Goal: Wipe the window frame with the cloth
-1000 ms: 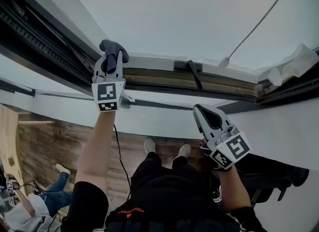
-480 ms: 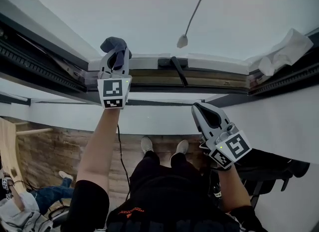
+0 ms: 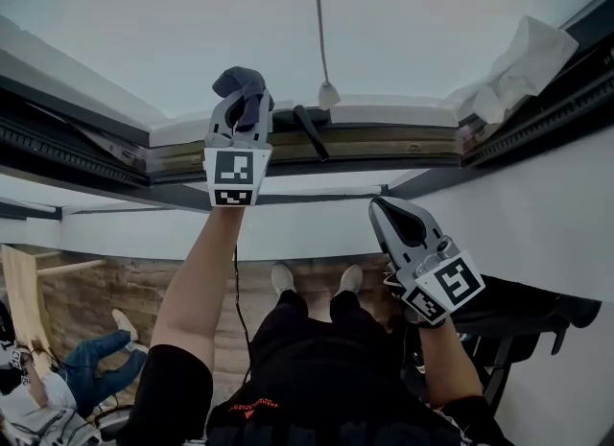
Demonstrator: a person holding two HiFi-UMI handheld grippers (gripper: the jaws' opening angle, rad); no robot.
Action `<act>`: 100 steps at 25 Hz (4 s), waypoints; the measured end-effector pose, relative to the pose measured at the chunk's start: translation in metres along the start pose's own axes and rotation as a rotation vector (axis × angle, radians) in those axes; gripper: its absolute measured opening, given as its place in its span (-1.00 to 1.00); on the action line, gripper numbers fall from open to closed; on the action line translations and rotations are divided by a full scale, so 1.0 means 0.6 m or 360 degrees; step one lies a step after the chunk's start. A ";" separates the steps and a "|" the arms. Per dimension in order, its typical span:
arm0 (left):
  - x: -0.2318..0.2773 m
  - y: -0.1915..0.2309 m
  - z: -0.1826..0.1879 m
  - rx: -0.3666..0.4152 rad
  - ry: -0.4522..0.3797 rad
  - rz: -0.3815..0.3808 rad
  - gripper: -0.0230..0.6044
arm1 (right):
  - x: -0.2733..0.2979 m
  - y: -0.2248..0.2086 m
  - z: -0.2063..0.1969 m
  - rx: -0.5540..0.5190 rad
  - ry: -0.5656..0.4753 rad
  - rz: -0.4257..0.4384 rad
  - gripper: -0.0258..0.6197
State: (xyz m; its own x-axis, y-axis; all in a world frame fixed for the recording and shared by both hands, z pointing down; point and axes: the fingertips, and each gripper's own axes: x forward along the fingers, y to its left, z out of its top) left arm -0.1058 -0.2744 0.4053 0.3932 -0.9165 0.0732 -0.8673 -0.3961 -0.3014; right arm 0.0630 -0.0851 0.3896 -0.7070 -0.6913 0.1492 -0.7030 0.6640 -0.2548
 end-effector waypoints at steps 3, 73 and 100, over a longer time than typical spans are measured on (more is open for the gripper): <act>0.020 -0.037 0.019 0.0020 -0.0014 -0.0050 -0.79 | -0.025 -0.018 -0.001 0.0016 -0.0022 -0.0034 -0.91; 0.127 -0.462 0.218 0.0035 -0.0341 -0.0686 -0.79 | -0.228 -0.166 0.000 0.0056 -0.0147 -0.0270 -0.91; -0.226 -0.032 0.111 -0.0182 -0.0317 -0.0426 -0.79 | 0.009 0.076 0.055 -0.0188 -0.0080 -0.0096 -0.91</act>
State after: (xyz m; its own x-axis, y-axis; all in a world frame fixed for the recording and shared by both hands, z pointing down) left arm -0.1223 -0.1387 0.3378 0.6534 -0.7550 -0.0549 -0.7495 -0.6350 -0.1873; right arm 0.0296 -0.0677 0.3471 -0.6605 -0.7425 0.1119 -0.7504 0.6476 -0.1321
